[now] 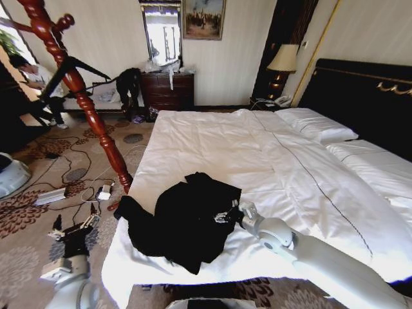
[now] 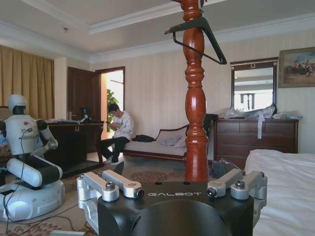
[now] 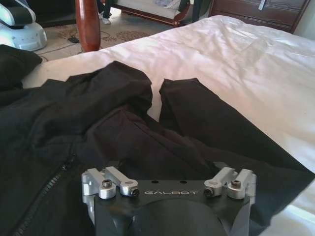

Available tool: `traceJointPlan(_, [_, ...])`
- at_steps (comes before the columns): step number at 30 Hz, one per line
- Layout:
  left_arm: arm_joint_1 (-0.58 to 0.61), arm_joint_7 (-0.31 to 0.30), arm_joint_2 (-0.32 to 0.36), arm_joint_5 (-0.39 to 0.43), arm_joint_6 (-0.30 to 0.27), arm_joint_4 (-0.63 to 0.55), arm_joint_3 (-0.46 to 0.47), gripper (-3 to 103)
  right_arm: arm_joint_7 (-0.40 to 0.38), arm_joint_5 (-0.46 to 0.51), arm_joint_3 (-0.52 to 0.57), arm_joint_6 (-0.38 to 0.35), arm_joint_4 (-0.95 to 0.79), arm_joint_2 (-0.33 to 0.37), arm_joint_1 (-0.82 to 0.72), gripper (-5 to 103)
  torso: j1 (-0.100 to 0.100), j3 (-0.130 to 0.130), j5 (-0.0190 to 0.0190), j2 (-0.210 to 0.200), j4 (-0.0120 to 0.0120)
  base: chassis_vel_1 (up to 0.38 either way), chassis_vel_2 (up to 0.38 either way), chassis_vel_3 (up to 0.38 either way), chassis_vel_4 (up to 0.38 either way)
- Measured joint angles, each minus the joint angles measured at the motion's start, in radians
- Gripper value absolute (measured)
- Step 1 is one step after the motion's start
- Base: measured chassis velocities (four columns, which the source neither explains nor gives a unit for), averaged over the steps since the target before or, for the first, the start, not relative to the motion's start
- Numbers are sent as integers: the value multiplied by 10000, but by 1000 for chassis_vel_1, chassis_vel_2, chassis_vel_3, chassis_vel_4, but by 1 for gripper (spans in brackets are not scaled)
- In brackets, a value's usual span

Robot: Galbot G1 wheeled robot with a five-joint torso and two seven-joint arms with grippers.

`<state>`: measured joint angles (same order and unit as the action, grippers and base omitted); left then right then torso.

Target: Pick up the clothes from the bed and hang them on the clothes hanger.

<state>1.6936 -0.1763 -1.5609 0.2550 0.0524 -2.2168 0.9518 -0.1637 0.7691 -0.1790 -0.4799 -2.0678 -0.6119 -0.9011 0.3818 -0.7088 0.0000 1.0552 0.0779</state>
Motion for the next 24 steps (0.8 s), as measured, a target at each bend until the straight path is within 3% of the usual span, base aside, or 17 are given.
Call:
traceJointPlan(2, [34,-44,24,-3,-12,-28,5,100,71,-88,176,73,48,50,-176,78,0,0,-1,1,0,0,0,0,0])
traceJointPlan(4, [44,-61,37,-3,-20,-42,8,100,104,-126,224,117,64,64,-233,78,0,0,-1,0,-1,0,0,0,0])
traceJointPlan(7, [74,-172,92,-8,-50,-78,21,100,468,-522,520,690,204,155,-589,61,0,0,1,0,0,0,0,0,0])
traceJointPlan(9, [78,-192,97,-10,-57,-79,21,100,553,-594,572,820,225,180,-655,61,0,0,0,0,0,0,0,0,0])
traceJointPlan(12, [126,-276,125,-36,-80,-116,4,100,1080,-935,995,1546,258,418,-1106,46,0,0,0,0,-1,0,0,0,0])
traceJointPlan(14, [129,-292,134,-39,-84,-129,1,100,1171,-985,1099,1645,257,467,-1204,40,0,0,0,0,-1,0,0,0,0])
traceJointPlan(17, [130,-424,176,-49,-136,-206,-7,100,1693,-1253,1774,2313,263,730,-1802,24,0,0,0,1,0,0,0,0,0])
traceJointPlan(21, [135,-568,183,-53,-173,-284,-28,100,2318,-1697,2615,3088,368,1030,-2533,13,0,0,1,0,0,0,0,0,0])
traceJointPlan(23, [168,-624,174,-64,-175,-333,-41,100,2270,-1695,3303,3160,235,1164,-2923,3,0,0,3,0,3,0,0,0,0])
traceJointPlan(24, [168,-624,174,-64,-175,-333,-41,100,2270,-1695,3303,3160,235,1164,-2923,3,0,0,3,0,3,0,0,0,0])
